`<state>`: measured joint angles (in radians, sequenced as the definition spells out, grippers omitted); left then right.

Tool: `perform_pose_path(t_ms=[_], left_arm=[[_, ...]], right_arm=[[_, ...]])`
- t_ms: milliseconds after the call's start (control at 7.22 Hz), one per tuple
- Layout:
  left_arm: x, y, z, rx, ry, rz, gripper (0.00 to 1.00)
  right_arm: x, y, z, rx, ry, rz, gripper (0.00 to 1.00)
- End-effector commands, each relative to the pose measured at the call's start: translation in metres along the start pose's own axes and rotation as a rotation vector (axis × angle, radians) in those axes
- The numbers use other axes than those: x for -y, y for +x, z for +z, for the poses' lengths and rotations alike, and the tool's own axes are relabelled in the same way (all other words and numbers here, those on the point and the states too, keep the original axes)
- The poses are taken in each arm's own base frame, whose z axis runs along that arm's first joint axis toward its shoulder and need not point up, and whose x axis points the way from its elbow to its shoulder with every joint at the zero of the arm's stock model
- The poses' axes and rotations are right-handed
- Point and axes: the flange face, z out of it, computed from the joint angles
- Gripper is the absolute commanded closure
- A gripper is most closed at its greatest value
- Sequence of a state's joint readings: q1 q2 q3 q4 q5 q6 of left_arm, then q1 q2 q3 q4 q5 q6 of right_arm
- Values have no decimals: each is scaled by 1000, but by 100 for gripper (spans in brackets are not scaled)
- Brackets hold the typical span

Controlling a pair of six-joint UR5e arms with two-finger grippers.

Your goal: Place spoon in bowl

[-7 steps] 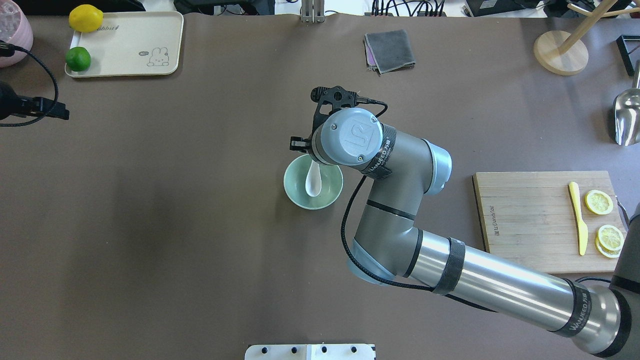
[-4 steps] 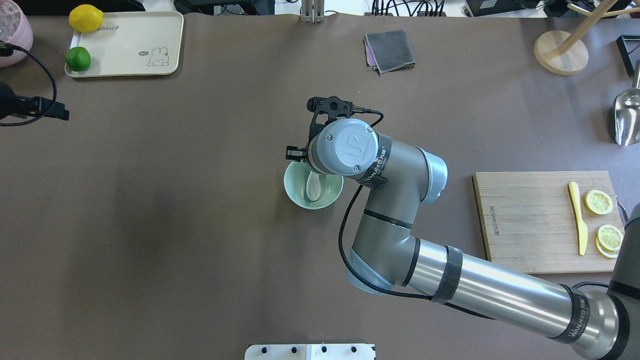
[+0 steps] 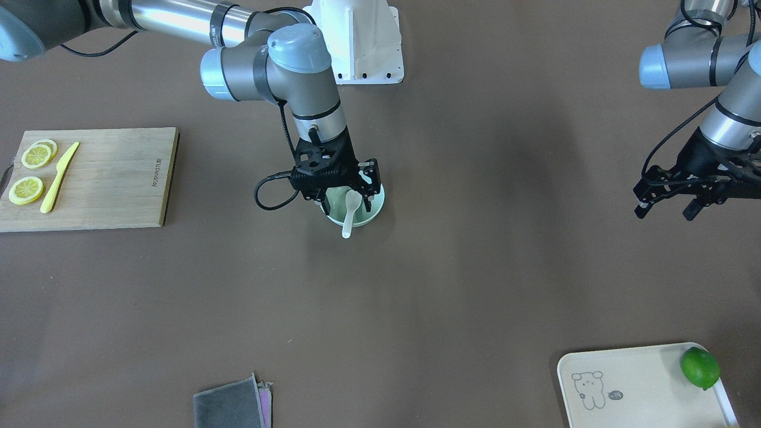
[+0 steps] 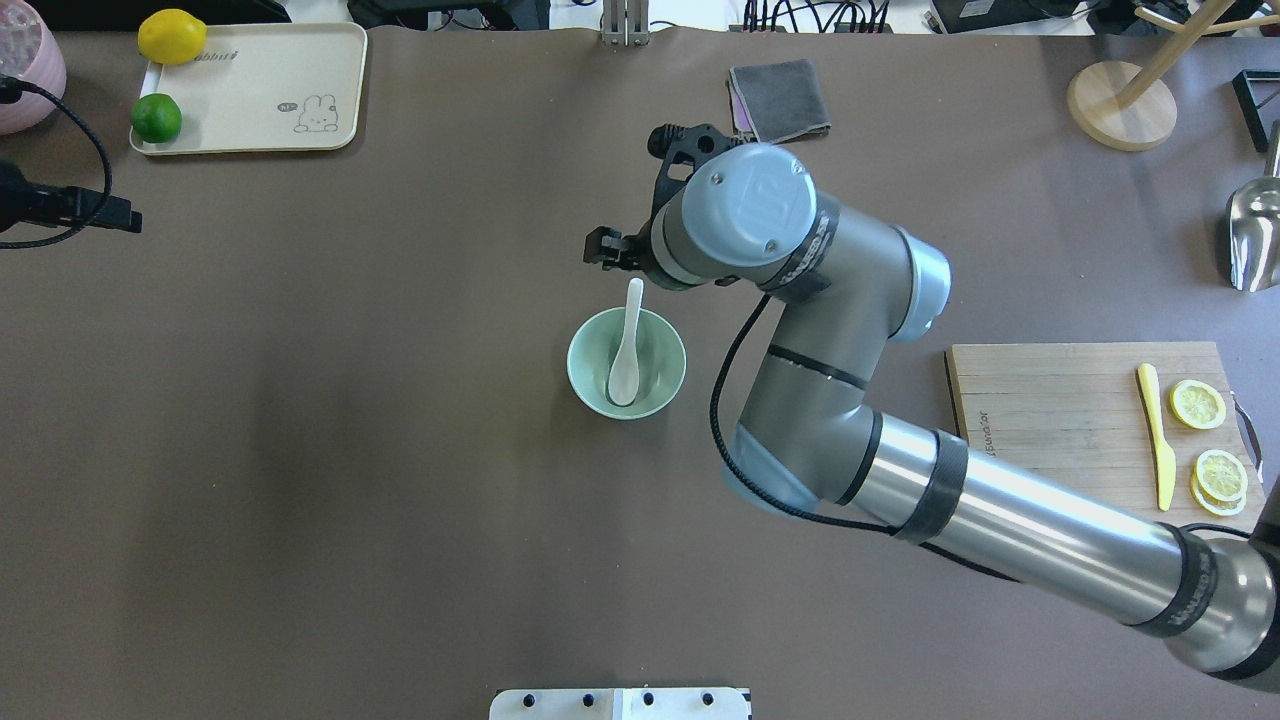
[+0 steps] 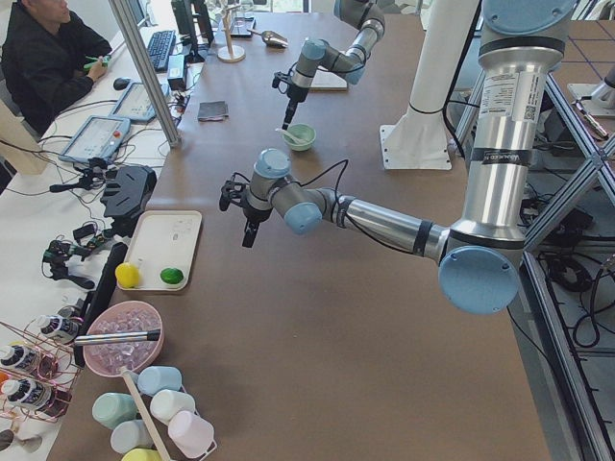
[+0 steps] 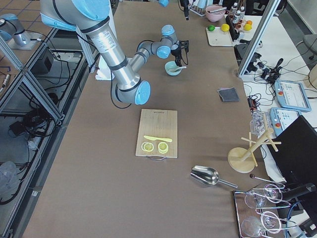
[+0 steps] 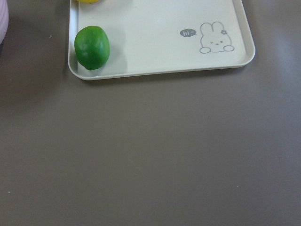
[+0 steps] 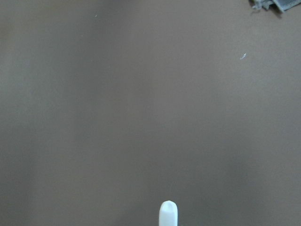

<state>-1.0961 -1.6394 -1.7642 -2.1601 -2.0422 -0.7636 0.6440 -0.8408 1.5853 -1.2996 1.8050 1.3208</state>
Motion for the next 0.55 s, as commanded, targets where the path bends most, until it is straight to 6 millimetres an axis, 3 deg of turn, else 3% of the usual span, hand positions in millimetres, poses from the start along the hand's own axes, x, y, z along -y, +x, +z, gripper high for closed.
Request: perform_pose_path(t_ms=[0, 138, 415], left_arm=[[-11, -10, -12, -26, 63, 21, 2], [-13, -14, -13, -14, 73, 21, 2], [-40, -47, -3, 36, 24, -6, 2]], right_arm=[[91, 127, -86, -11, -132, -31, 0], [120, 210, -120, -73, -160, -109, 0], [149, 371, -152, -204, -234, -262, 0]])
